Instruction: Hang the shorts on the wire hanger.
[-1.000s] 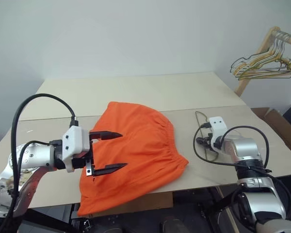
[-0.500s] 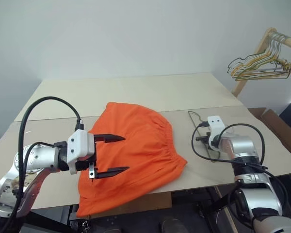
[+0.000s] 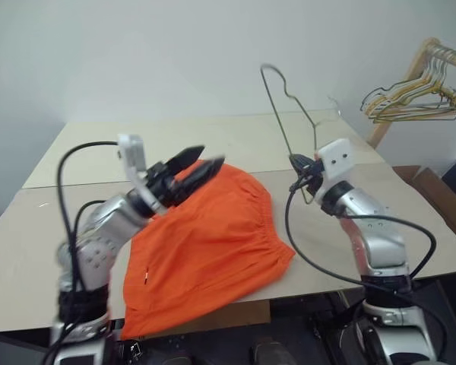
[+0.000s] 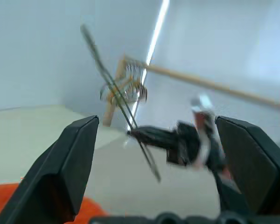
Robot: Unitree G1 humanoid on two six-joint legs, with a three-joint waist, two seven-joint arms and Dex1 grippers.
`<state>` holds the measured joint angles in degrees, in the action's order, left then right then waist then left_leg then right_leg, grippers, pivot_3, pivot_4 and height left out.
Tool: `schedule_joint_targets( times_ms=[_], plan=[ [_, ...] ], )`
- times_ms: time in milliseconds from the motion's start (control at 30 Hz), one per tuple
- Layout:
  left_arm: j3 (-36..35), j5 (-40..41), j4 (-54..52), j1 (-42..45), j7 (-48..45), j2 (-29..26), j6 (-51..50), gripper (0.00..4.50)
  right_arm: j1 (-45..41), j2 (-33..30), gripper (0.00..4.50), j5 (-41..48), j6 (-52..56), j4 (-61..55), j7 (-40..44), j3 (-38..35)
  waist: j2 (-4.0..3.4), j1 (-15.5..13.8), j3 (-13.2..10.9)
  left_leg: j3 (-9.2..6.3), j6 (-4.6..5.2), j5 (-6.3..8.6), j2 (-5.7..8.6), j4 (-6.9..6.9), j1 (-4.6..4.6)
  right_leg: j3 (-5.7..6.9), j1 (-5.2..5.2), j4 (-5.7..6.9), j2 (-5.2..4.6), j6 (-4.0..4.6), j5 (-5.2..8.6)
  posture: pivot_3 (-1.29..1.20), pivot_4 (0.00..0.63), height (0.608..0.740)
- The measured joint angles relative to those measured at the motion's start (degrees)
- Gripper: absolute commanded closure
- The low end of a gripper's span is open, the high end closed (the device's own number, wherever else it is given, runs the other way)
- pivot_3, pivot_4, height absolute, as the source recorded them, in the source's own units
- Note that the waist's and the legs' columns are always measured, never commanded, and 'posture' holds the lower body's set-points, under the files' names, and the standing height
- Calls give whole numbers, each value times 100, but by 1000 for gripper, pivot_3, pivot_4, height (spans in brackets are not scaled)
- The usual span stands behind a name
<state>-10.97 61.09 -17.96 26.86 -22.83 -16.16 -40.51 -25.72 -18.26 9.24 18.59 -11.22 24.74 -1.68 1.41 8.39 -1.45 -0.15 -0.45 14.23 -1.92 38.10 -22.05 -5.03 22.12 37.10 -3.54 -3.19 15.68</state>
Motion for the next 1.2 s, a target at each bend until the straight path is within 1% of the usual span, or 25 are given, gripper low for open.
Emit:
schedule_joint_targets(
  times_ms=[67, 133, 367, 500, 600, 700, 867, 933, 967, 1133, 1200],
  plan=[
    [13, 145, 115, 233, 402, 312, -97, 174, 58, 83, 4488, -86, -433, -183, 6, 212, 0, 20, 0, 1, -1, 0, 4, 0, 0, -6, 1, -1, -1, 0, -1, -120, 0, 740],
    [76, 166, 166, 309, 616, 440, -114, 174, 190, 128, 4488, -184, -772, -359, 15, 384, -1, 31, 1, 1, -1, 1, 4, -1, 2, -7, 2, -1, 0, 0, -1, -121, 0, 740],
    [253, -159, 414, 537, 880, 737, -73, 174, 426, 215, 4488, -550, -1360, -581, 41, 977, -1, 41, 1, 7, -6, -3, 5, -1, 7, -9, 2, 0, 5, 4, -2, -122, 0, 740],
    [319, -303, 417, 676, 841, 787, -7, 174, 505, 233, 4488, -664, -1616, -577, 51, 1134, -1, 36, 1, 11, -7, -3, 6, -1, 4, -8, 1, -4, 5, 4, -2, -123, 0, 740],
    [301, -322, 417, 715, 868, 919, 93, 760, 573, 313, 4500, -722, -1687, -554, 15, 1197, -1, 34, 1, 13, -7, -3, 6, -1, 6, -10, 0, -3, 5, 4, -3, -124, 0, 740],
    [294, -398, 416, 715, 945, 1001, 189, 1711, 580, 318, 4500, -829, -1731, -466, -20, 1199, -1, 35, 1, 16, -7, -3, 6, -1, 7, -10, 0, -3, 5, 4, -3, -125, 0, 740],
    [280, -504, 416, 715, 1102, 1104, 284, 3432, 580, 337, 4500, -1010, -1815, -282, -180, 1189, -1, 34, 1, 16, -8, -3, 6, -1, 5, -11, 0, -4, 5, 4, -3, -126, 0, 740],
    [279, -525, 416, 715, 1122, 1126, 289, 4025, 580, 343, 4500, -1041, -1840, -270, -226, 1189, -1, 35, 1, 16, -7, -3, 6, -1, 5, -11, 0, -4, 5, 4, -3, -126, 0, 740],
    [273, -542, 417, 715, 1145, 1132, 294, 4435, 579, 345, 4500, -1068, -1865, -269, -243, 1189, -1, 35, 1, 16, -8, -3, 6, -1, 6, -11, 0, -4, 5, 4, -3, -127, 0, 740],
    [237, -658, 445, 714, 1169, 1135, 300, 4478, 577, 340, 4500, -1170, -1933, -249, -240, 1194, -1, 38, 1, 16, -8, -3, 6, -1, 6, -11, 0, -4, 7, 4, -3, -127, 0, 740],
    [263, -715, 445, 714, 1130, 1094, 296, 4500, 571, 321, 3976, -1282, -1970, -228, -245, 1204, -1, 38, 1, 17, -8, -4, 7, -1, 6, -11, 0, -4, 6, 4, -3, -127, 0, 740]
  ],
)
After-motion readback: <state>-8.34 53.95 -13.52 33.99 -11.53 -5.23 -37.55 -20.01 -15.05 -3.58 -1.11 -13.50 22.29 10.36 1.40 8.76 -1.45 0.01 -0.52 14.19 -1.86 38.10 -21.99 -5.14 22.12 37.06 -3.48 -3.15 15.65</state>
